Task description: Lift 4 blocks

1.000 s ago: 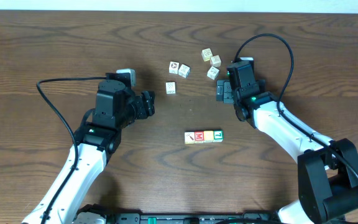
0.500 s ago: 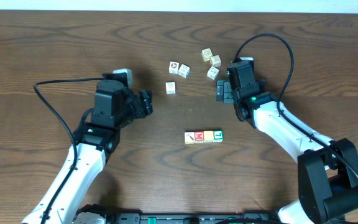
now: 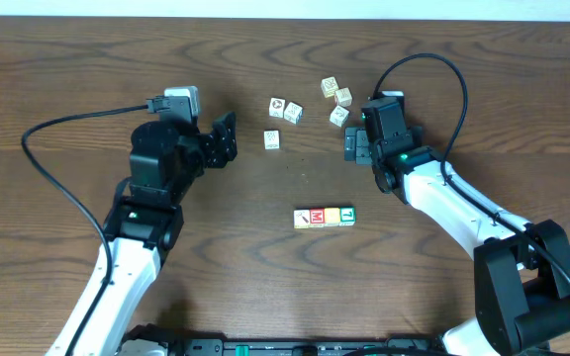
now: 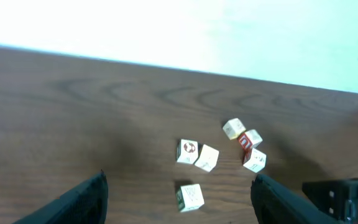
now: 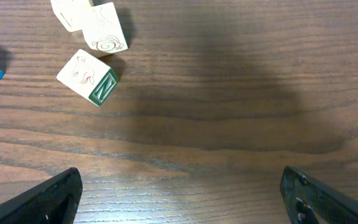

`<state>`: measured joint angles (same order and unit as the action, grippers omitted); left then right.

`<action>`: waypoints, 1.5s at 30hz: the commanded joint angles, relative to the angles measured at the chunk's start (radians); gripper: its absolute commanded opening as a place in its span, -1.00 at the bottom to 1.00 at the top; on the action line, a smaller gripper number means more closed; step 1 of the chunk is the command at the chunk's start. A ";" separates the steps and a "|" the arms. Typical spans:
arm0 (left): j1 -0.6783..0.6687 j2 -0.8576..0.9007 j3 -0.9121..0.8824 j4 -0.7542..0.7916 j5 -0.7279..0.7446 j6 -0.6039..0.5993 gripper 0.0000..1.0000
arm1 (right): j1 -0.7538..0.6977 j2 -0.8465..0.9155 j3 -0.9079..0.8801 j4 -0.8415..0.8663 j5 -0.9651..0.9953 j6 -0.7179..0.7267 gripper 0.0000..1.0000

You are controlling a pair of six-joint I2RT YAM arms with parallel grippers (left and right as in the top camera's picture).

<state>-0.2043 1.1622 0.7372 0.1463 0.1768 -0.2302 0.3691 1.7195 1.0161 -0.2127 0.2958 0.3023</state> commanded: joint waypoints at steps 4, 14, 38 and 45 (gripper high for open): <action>-0.006 -0.270 -0.056 -0.039 -0.068 0.138 0.48 | -0.003 0.001 0.006 -0.002 0.013 -0.004 0.98; -0.020 -0.699 -0.375 0.066 -0.152 0.193 0.49 | -0.003 0.001 0.006 -0.002 0.013 -0.004 0.98; 0.093 -1.089 -0.733 0.084 -0.191 0.188 0.50 | -0.003 0.001 0.006 -0.002 0.013 -0.004 0.98; 0.104 -1.157 -0.733 -0.068 -0.230 0.184 0.50 | -0.003 0.001 0.006 -0.002 0.013 -0.004 0.98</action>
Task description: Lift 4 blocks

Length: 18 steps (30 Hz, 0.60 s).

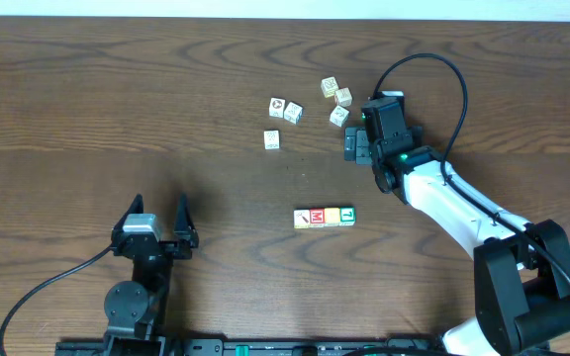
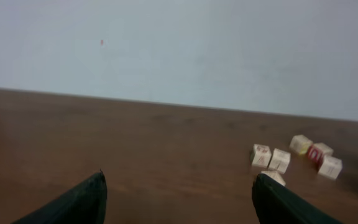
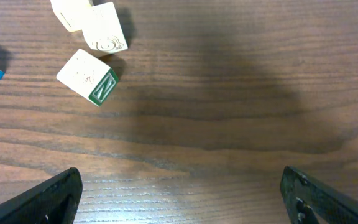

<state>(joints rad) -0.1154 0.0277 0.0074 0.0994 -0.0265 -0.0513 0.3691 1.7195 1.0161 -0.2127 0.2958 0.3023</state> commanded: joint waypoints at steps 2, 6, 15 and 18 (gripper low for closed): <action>0.021 -0.026 -0.003 -0.037 -0.027 0.005 0.50 | -0.003 0.001 0.006 -0.002 0.013 -0.004 0.98; 0.021 -0.026 -0.004 -0.069 -0.047 -0.006 0.50 | -0.003 0.001 0.006 -0.002 0.013 -0.004 0.99; 0.021 -0.027 -0.004 -0.164 -0.091 -0.058 0.51 | -0.003 0.001 0.006 -0.002 0.013 -0.004 0.99; 0.021 -0.027 -0.004 -0.167 -0.086 -0.058 0.51 | -0.003 0.001 0.006 -0.002 0.013 -0.004 0.98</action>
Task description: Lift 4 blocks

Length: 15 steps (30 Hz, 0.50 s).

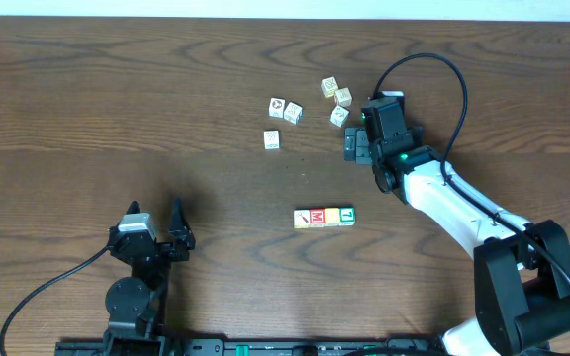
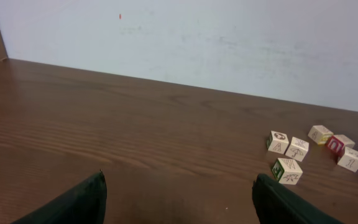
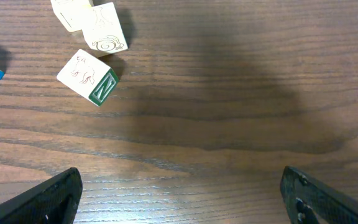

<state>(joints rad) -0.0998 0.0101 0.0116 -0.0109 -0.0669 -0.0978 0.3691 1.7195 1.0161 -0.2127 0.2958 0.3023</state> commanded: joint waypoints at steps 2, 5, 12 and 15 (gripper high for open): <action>0.005 -0.009 -0.008 -0.056 -0.046 -0.006 0.51 | -0.003 0.001 0.006 -0.002 0.013 -0.004 0.99; 0.005 -0.009 -0.008 -0.055 -0.046 0.004 0.51 | -0.003 0.001 0.006 -0.002 0.013 -0.004 0.99; 0.005 -0.007 -0.008 -0.053 -0.047 0.004 0.51 | -0.003 0.001 0.006 -0.002 0.013 -0.004 0.99; 0.005 -0.005 -0.008 -0.053 -0.046 0.004 0.51 | -0.003 0.001 0.006 -0.002 0.013 -0.004 0.99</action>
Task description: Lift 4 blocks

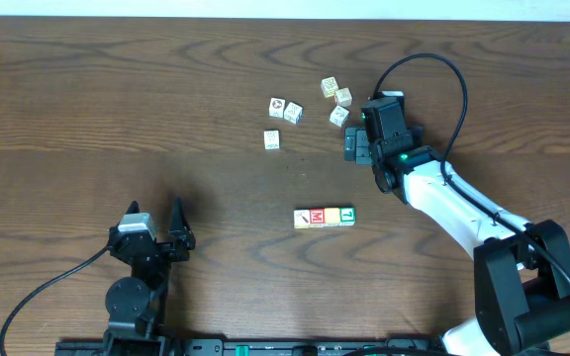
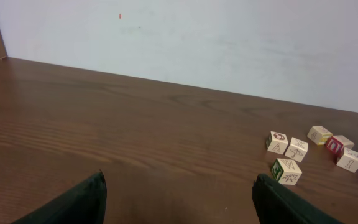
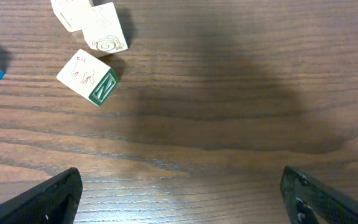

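Three blocks form a row at mid-table. Loose blocks lie further back: a pair, a single one and a cluster of three. My right gripper hovers open just right of the cluster; its wrist view shows a green-N block and a snail block ahead of its left finger, with bare wood between the fingers. My left gripper sits folded back at the front left, open and empty, looking across at the loose blocks.
A pale wall rises behind the table's far edge. A blue-lettered block edge shows at the left border of the right wrist view. The right arm's cable loops over the back right of the table.
My left arm was stretched out with its open gripper near the loose blocks. Later it stood folded back at the front left edge, gripper still open, and has stayed there. The right gripper hung open beside the cluster throughout. No block has moved.
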`<state>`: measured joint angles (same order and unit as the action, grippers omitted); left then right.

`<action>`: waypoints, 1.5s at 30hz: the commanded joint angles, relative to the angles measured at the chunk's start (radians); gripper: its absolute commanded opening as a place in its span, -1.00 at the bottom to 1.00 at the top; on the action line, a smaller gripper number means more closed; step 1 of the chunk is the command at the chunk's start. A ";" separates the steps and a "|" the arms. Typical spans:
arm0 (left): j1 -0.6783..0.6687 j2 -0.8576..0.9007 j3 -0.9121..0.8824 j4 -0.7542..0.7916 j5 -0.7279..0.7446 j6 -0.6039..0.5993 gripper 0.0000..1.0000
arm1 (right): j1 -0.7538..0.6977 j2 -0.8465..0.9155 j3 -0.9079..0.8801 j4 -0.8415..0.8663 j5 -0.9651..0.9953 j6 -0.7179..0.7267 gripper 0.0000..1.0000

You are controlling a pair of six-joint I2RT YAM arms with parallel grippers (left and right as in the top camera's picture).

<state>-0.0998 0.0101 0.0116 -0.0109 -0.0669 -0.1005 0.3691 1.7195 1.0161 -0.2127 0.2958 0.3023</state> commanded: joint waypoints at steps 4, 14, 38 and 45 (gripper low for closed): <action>0.005 -0.005 -0.008 -0.053 -0.046 0.006 0.51 | -0.003 0.001 0.006 -0.002 0.013 -0.004 0.99; 0.005 -0.005 -0.008 -0.053 -0.046 0.006 0.51 | 0.003 -0.038 0.005 -0.020 0.006 -0.004 0.99; 0.005 -0.005 -0.008 -0.053 -0.047 0.006 0.52 | -0.032 -1.004 -0.333 0.104 0.138 -0.079 0.98; 0.005 -0.005 -0.008 -0.053 -0.046 0.006 0.52 | -0.171 -1.353 -0.562 0.125 -0.012 -0.026 0.99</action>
<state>-0.0998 0.0105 0.0147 -0.0147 -0.0780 -0.1001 0.2428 0.4549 0.5056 -0.0929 0.3737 0.2504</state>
